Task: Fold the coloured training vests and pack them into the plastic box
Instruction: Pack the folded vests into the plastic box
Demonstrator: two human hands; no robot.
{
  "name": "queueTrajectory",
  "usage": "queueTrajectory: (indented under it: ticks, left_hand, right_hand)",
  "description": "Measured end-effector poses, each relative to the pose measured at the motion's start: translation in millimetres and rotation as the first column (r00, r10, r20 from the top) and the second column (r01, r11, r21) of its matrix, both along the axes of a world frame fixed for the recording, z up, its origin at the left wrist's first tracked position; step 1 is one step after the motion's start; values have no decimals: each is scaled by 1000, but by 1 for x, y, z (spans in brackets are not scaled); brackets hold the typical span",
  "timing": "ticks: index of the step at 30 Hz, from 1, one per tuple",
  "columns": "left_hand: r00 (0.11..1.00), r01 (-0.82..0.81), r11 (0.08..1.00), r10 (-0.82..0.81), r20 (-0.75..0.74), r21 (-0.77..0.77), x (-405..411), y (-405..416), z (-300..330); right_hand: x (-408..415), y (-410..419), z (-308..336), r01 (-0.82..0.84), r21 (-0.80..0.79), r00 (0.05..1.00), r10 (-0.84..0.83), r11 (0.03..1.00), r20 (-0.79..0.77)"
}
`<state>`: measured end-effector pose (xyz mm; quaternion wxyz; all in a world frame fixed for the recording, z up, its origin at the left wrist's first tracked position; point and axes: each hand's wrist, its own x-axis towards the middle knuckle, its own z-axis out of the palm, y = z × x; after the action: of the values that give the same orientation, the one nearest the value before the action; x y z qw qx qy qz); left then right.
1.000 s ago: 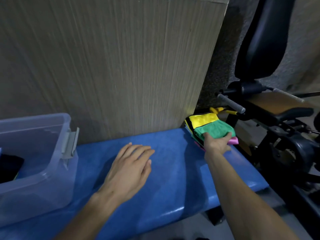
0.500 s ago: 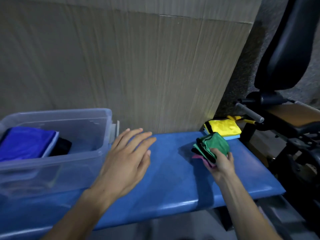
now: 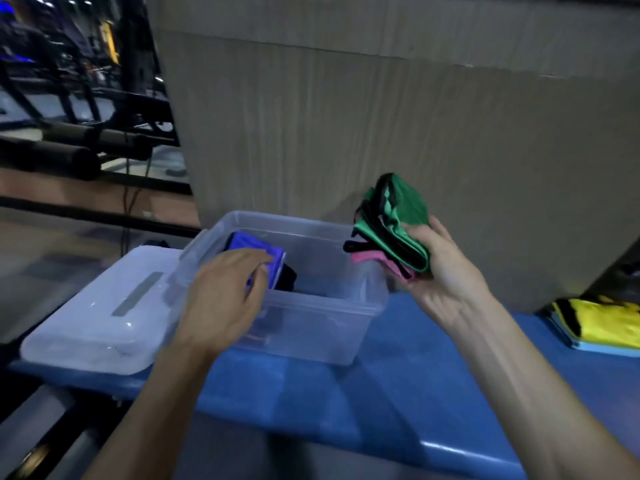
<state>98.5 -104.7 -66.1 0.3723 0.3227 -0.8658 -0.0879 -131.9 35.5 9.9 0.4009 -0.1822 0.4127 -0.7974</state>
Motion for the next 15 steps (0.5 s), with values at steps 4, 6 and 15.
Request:
queueTrajectory:
  ticks: [4,6,15]
  left_hand:
    - [965,-133,991,127,228,13,12,-15,4]
    - [929,-190,982,186,321,-19,13,-17,7]
    - [860,-220,974,223,458,-62,8,-25,7]
  right_hand:
    - [26,-61,9,-150,92,988,153,984,-27]
    - [35,-84,6,-204,186,974,219,961,-63]
    - [39,-109,-22,-352,402,903,420,845,-93]
